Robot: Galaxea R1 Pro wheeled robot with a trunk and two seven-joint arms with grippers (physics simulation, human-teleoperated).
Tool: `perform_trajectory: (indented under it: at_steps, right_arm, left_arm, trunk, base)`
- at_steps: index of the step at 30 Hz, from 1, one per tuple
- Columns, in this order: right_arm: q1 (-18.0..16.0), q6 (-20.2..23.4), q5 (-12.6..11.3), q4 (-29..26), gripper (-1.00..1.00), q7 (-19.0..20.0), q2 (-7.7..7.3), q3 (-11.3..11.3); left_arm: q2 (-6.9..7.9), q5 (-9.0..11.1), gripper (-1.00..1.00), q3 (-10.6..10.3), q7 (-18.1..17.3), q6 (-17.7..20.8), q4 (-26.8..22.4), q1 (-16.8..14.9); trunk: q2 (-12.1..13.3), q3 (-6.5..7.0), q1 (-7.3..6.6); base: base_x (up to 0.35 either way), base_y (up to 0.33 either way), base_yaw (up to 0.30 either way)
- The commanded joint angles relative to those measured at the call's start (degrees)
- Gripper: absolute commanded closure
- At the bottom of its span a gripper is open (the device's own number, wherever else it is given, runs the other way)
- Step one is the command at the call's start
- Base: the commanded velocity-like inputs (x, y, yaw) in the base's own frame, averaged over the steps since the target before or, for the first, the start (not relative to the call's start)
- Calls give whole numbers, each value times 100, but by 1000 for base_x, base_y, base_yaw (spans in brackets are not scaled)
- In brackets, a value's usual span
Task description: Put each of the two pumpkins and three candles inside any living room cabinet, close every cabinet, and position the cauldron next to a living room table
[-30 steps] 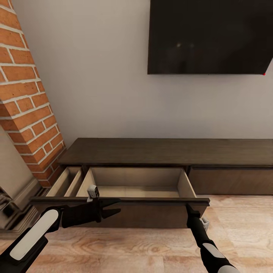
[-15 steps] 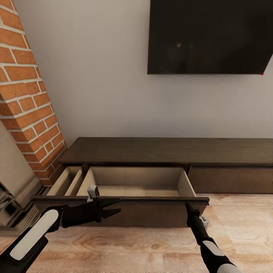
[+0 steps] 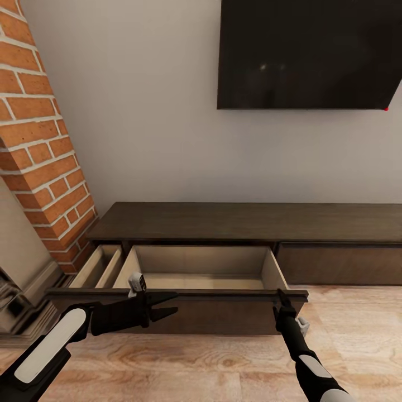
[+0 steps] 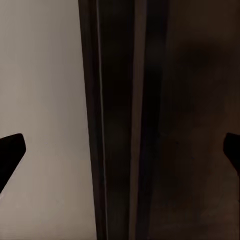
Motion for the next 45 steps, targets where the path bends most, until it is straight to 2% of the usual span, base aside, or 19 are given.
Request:
perform_trajectory:
  at_steps: [1,7,22,28,37,45]
  right_arm:
    - [-3,60,-59,5,-100,18,-1,-6]
    - [-3,60,-59,5,-100,15,-1,-6]
    - [-3,79,-59,5,-100,8,-10,-6]
    - [-3,495,-53,5,-100,5,-17,0]
    - [-3,1549,-51,18,-100,-6,-25,17]
    - [-3,1731,16,78,-100,-43,-26,50]
  left_arm:
    - [4,-28,-100,-9,-43,2,3,-5]
    - [-2,-28,-100,-9,-43,3,3,-5]
    - [-5,-28,-100,-6,-43,3,3,-5]
    - [-5,-36,-100,-6,-40,2,3,-5]
    - [-7,-39,-100,-1,-22,3,3,-5]
    - [-16,-37,-100,4,-17,8,3,-5]
  trunk:
    - [-2,-5,-1]
    - [-2,-5,-1]
    - [-2,-5,-1]
    - [-2,-5,-1]
    - [-2,-5,-1]
    - [7,150,-19]
  base:
    - [0,0,0]
    - [-62,0,0]
    - [-229,0,0]
    - [-117,0,0]
    - [-13,0,0]
    - [0,0,0]
